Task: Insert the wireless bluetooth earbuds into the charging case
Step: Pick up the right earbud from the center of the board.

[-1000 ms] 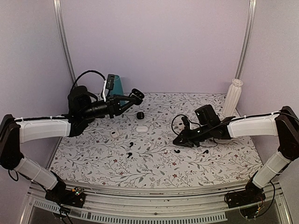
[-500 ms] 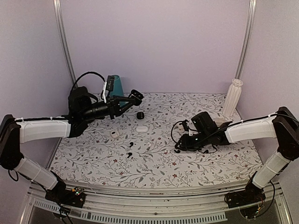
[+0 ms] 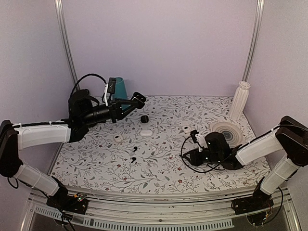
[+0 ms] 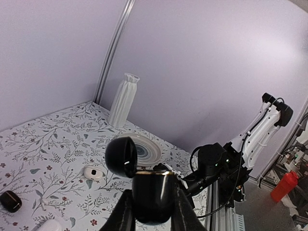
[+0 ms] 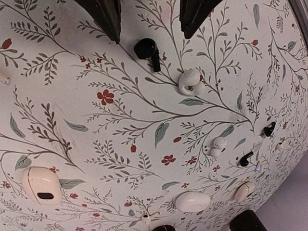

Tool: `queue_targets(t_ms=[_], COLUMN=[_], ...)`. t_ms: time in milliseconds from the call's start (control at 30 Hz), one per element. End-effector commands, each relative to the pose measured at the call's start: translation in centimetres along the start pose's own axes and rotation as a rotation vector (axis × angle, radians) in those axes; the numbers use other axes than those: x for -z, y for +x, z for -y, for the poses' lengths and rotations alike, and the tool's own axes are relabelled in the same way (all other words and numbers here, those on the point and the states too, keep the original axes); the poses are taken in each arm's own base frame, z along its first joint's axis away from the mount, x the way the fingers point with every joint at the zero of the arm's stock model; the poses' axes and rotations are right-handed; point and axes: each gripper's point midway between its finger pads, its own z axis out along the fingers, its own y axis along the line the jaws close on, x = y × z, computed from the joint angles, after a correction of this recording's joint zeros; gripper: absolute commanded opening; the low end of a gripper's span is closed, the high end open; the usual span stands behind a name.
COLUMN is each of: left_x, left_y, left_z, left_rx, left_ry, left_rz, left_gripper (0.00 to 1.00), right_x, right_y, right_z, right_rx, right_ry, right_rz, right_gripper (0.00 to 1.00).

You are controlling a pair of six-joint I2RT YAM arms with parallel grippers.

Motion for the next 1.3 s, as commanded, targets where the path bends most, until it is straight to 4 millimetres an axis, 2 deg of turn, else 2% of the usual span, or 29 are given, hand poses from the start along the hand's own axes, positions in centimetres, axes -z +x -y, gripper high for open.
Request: queue_targets(t_ms=[0, 300, 467, 667, 867, 1100, 1267], left_x=[0.8, 1.0, 1.2, 1.3, 1.2, 1.6, 1.4], left_y=[-0.6, -1.0, -1.2, -1.4, -1.9, -2.1, -2.3], left_z=[0.0, 0.3, 0.6, 0.6, 0.9, 1.0, 1.0], left_rx=[-0.026, -0.038, -0.044, -0.045, -0.048, -0.047, -0.046], left_ry=[-0.014, -0.014, -0.019, -0.022, -0.015, -0.027, -0.021], left_rz=[0.013, 0.015, 0.014, 0.014, 0.018, 0.024, 0.028], left_gripper=[0.00, 0.00, 0.00, 0.00, 0.00, 0.00, 0.00], right_x=[0.6, -1.1, -1.0, -1.5, -2.9, -2.4, -3.3], right_y=[-2.0, 0.4, 2.4, 3.9, 4.2, 4.5, 4.4], right_z=[-1.1, -1.6, -0.1, 0.6, 0.5, 2.3, 1.8], right_rx=[0.169, 0.464, 0.468, 0.455, 0.469, 0.407, 0.402], right_ry=[-0.033, 0.035, 0.071, 0.072, 0.067, 0.090, 0.059], right_rz=[0.169, 0.199, 0.190, 0.168, 0.156, 0.142, 0.120], right_gripper=[0.42, 0.43, 0.43, 0.42, 0.40, 0.38, 0.36])
